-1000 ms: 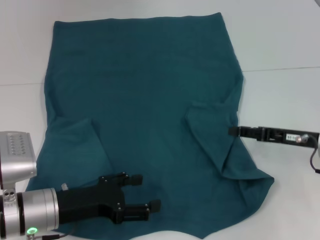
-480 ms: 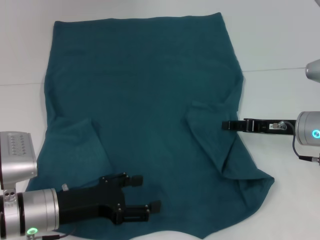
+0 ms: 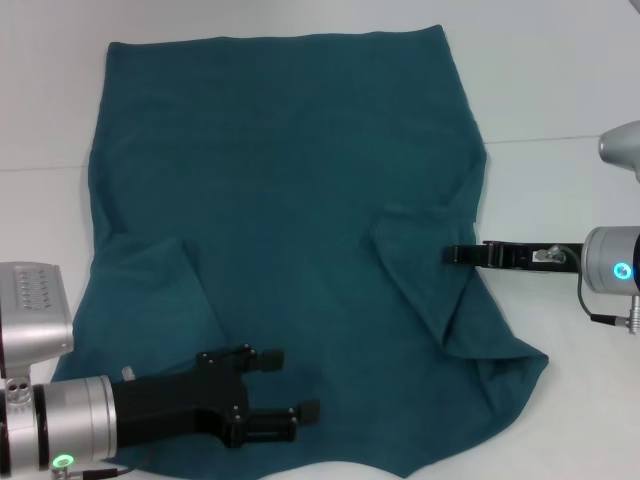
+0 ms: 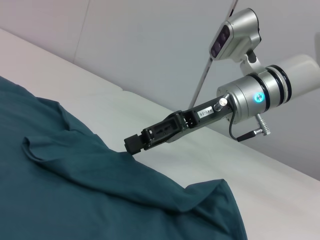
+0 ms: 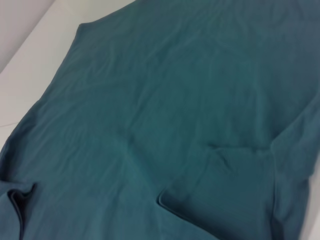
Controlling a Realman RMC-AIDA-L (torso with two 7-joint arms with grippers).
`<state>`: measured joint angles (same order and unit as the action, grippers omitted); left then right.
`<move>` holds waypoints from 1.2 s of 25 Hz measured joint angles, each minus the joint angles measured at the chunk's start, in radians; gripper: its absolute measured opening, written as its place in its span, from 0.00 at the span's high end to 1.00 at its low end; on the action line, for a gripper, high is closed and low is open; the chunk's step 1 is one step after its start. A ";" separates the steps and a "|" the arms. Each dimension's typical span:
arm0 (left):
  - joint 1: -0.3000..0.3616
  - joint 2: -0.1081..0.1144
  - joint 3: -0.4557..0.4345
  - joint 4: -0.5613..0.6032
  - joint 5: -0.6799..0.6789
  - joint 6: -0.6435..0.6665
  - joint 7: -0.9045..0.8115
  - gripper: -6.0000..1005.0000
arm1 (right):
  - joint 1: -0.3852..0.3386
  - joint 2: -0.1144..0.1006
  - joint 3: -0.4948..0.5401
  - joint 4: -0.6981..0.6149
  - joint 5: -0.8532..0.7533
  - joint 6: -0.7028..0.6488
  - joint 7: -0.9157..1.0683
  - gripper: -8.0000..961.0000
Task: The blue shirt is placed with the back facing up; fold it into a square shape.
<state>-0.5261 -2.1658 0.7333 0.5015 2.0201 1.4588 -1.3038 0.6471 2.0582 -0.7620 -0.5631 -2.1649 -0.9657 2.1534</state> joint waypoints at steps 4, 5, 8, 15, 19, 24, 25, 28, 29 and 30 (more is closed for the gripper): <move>0.000 0.001 0.000 0.000 0.000 0.000 0.000 0.08 | 0.012 0.001 -0.004 0.032 -0.001 0.021 -0.004 0.39; 0.000 0.001 0.000 0.000 0.000 0.000 0.000 0.08 | 0.012 0.001 -0.004 0.032 -0.001 0.021 -0.004 0.39; 0.000 0.001 0.000 0.001 0.000 0.000 0.000 0.08 | 0.016 0.003 -0.015 0.039 -0.001 0.036 -0.004 0.39; 0.002 0.001 0.000 0.002 0.000 0.000 0.000 0.08 | 0.023 0.011 -0.025 0.037 0.000 0.044 -0.014 0.40; 0.005 0.001 -0.002 0.002 0.000 0.000 0.000 0.08 | 0.023 0.014 -0.029 0.034 -0.001 0.049 -0.035 0.62; 0.006 0.002 -0.003 0.002 0.000 0.000 0.000 0.08 | 0.023 0.014 -0.028 0.034 0.000 0.051 -0.041 0.73; 0.006 0.001 -0.003 0.002 0.000 0.000 0.000 0.08 | 0.022 0.014 -0.027 0.034 0.000 0.051 -0.041 0.75; 0.006 0.001 -0.004 0.002 0.000 0.000 0.000 0.08 | 0.016 0.011 -0.024 0.034 0.003 0.051 -0.039 0.82; 0.006 0.001 -0.005 0.003 0.000 0.000 0.000 0.08 | 0.015 0.010 -0.023 0.034 0.003 0.051 -0.039 0.84; 0.005 0.001 -0.005 0.003 0.000 0.000 0.000 0.08 | 0.014 0.010 -0.022 0.034 0.003 0.051 -0.039 0.87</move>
<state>-0.5208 -2.1644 0.7281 0.5043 2.0201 1.4588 -1.3038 0.6613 2.0680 -0.7844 -0.5293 -2.1620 -0.9150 2.1146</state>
